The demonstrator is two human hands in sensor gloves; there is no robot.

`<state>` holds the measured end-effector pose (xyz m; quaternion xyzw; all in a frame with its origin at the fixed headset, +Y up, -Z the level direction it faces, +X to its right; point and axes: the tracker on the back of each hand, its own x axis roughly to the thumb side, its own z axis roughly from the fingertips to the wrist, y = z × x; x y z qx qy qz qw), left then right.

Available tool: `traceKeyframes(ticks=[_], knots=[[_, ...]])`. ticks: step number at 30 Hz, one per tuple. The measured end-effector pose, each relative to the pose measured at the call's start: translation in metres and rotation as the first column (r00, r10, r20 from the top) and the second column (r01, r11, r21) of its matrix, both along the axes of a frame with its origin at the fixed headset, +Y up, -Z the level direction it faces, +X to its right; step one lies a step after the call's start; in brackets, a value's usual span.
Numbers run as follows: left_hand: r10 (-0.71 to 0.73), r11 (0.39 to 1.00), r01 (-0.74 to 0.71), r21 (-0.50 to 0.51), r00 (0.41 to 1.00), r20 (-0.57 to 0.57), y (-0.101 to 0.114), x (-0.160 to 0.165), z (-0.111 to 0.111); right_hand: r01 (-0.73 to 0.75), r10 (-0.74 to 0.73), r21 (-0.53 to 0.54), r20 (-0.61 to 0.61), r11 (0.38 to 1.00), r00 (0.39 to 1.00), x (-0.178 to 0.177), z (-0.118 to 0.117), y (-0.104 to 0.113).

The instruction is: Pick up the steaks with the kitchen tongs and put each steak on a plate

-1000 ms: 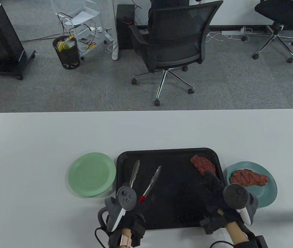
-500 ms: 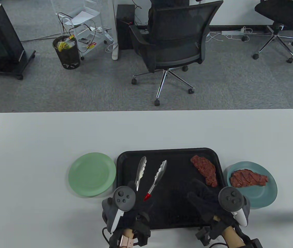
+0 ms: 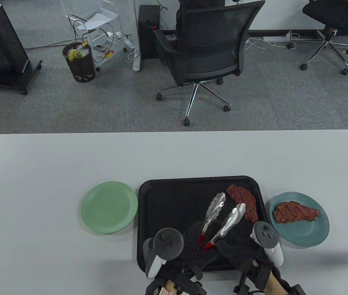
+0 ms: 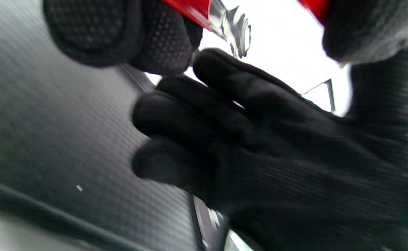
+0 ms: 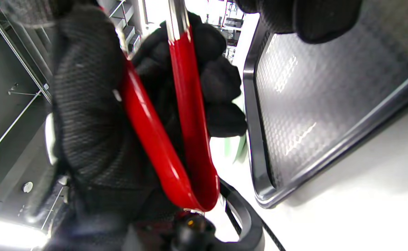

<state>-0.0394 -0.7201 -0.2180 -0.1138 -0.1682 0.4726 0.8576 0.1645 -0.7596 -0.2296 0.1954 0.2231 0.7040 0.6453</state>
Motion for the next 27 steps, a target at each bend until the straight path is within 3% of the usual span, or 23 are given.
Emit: traceKeyframes(ticks=[3, 12, 18, 24, 27], knots=[[0.014, 1.000, -0.014, -0.011, 1.000, 0.018, 0.000, 0.003, 0.002, 0.058, -0.059, -0.023, -0.016, 0.998, 0.998, -0.001, 0.001, 0.000], [-0.007, 0.999, 0.011, -0.043, 0.997, 0.080, 0.001, 0.006, 0.002, 0.166, -0.159, -0.072, 0.096, 0.984, 0.983, -0.001, 0.003, -0.005], [-0.130, 0.989, 0.123, 0.085, 0.989, 0.078, 0.014, 0.014, 0.008, 0.295, -0.275, -0.079, 0.199, 0.952, 0.941, 0.001, 0.004, -0.003], [-0.072, 0.974, 0.086, 0.209, 0.995, -0.075, 0.031, -0.002, 0.009, 0.249, -0.249, 0.040, 0.304, 0.968, 0.920, 0.028, -0.005, 0.010], [-0.087, 0.968, 0.141, 0.208, 0.965, -0.247, 0.030, -0.022, 0.005, 0.092, -0.126, 0.103, 0.417, 0.990, 0.900, 0.045, -0.007, 0.019]])
